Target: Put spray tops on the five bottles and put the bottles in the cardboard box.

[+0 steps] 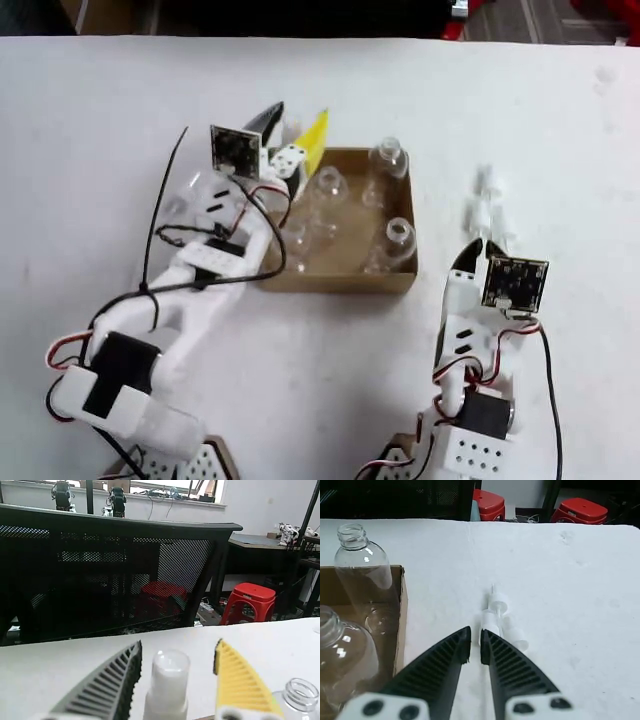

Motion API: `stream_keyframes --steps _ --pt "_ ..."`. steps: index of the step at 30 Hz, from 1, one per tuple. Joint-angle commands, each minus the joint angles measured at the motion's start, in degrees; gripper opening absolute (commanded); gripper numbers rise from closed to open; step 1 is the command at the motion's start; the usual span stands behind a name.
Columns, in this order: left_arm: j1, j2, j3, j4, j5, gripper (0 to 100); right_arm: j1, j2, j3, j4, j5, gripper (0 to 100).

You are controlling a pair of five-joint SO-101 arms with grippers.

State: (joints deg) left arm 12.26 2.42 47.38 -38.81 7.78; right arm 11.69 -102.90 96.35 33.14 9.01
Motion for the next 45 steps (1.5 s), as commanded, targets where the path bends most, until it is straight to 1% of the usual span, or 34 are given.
stream_keyframes --steps 1,5,7,8,11,14,17,19,21,23,27,29,30,39,42,45 --pt "0.4 -3.5 -0.4 0.1 0.7 21 0.2 0.0 0.5 -0.9 0.6 2.1" --pt "0.4 -11.2 2.5 1.0 0.8 21 0.2 0.0 0.5 -0.9 0.6 2.1" --pt "0.4 -17.8 4.0 4.0 0.8 21 0.2 0.0 0.5 -0.9 0.6 2.1" --pt "0.4 -21.2 4.0 7.1 0.8 21 0.2 0.0 0.5 -0.9 0.6 2.1" --pt "-1.5 -31.1 1.2 21.7 0.8 21 0.2 0.0 0.5 -0.9 0.6 2.1" --pt "-5.4 -38.4 -5.3 41.3 0.8 21 0.2 0.0 0.5 -0.9 0.6 2.1" --pt "-9.9 -41.3 -13.3 60.0 0.8 21 0.2 0.0 0.5 -0.9 0.6 2.1" --pt "-12.4 -40.9 -18.6 70.1 0.4 21 0.2 0.0 0.5 -0.9 0.6 2.1" --pt "-14.7 -39.5 -23.0 78.2 0.3 21 0.2 0.0 0.5 -0.9 0.6 2.1" --pt "-16.5 -37.1 -26.9 85.1 -2.7 21 0.2 0.0 0.5 -0.9 0.6 2.1" --pt "-17.5 -30.1 -33.4 97.1 -18.5 21 0.1 0.0 0.5 -0.8 0.6 2.1" --pt "-17.6 -25.5 -36.2 101.7 -24.5 21 0.1 0.0 0.5 -0.7 0.6 2.1" --pt "-18.0 -23.1 -37.7 103.6 -26.2 21 0.1 0.0 0.5 -0.7 0.6 2.1" --pt "-24.7 1.5 -55.8 114.0 -27.3 21 0.1 0.0 0.5 -0.6 0.6 2.1" --pt "-25.0 11.1 -64.4 118.5 -27.3 21 0.1 0.0 0.5 -0.6 0.6 2.1" --pt "-24.0 20.7 -75.4 124.9 -27.3 21 0.1 0.0 0.5 -0.6 0.6 2.1"
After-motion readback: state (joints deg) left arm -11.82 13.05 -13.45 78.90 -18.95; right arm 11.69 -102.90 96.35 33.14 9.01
